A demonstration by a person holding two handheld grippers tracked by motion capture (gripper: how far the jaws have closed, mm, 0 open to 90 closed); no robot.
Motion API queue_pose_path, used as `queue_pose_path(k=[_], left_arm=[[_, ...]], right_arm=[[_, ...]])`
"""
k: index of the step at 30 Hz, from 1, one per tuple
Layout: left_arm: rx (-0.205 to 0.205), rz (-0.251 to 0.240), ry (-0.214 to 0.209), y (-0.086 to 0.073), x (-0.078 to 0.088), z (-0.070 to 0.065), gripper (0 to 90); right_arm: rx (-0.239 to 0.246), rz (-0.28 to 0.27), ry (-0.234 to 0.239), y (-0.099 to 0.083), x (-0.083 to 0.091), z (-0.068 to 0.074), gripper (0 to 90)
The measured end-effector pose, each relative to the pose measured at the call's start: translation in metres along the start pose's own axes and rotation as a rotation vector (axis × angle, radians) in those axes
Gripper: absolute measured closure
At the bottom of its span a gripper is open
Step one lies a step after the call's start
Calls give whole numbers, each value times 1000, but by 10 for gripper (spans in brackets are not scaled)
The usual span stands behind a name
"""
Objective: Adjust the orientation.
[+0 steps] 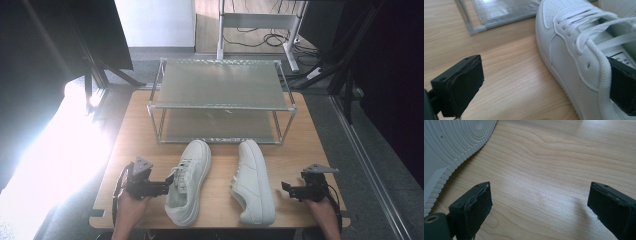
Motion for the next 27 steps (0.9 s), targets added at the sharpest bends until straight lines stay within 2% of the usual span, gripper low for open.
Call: queue_pose_path(k=[7,9,12,15,18,21,27], left_arm=[[-41,13,-40,10,-13,-21,0],[-55,25,-32,12,-15,-24,0],[-54,28,-26,12,-15,-24,0],[-70,26,-9,14,-12,-27,0],[-70,11,-22,16,-8,-29,0],[-79,-15,-23,20,4,-31,0],[-75,-47,6,20,16,-23,0]], right_arm=[[-2,-5,-3,0,1,0,55],[-1,-4,-3,0,1,0,55],[2,-3,-3,0,1,0,55],[4,-2,-5,0,0,0,55],[3,-3,-5,0,0,1,55],[3,-4,-4,0,1,1,55],[-5,-6,1,0,1,2,59]])
Point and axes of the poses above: each handheld gripper's, and its own axes: x roughly backward along the jaws, y roughly out of its top, z roughly to its left, the point moved 1 cm from there along -x, roughly forward along the jaws, and after that the axes turned 13 degrees about z, right-handed, at the moved point
